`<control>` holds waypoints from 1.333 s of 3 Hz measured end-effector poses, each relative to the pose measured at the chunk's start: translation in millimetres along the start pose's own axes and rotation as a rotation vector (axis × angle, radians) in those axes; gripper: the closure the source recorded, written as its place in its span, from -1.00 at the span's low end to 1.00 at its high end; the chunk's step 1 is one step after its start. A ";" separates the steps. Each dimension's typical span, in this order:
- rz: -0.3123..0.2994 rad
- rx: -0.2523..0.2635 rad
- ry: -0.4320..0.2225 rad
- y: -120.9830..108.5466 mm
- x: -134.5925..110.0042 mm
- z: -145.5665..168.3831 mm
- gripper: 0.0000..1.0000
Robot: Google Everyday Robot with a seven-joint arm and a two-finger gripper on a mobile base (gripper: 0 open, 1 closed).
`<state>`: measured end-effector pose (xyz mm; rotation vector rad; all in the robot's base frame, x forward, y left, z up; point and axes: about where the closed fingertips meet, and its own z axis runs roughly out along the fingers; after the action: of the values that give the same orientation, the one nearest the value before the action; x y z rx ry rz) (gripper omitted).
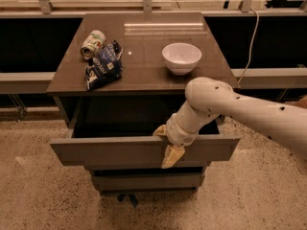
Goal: Open top drawer
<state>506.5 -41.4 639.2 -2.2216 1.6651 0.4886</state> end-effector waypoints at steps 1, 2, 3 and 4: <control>0.000 0.000 0.000 0.0 0.0 0.0 -0.18; -0.025 -0.021 0.003 25.8 -10.0 -3.8 -0.08; -0.038 -0.024 0.005 37.4 -15.6 -7.4 -0.16; -0.067 -0.019 0.020 66.7 -29.0 -21.2 -0.14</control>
Offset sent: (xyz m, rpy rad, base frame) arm -0.0817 -0.0021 0.0230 -0.0194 0.0127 0.0933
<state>436.4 -44.2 667.8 -2.2946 1.5963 0.4685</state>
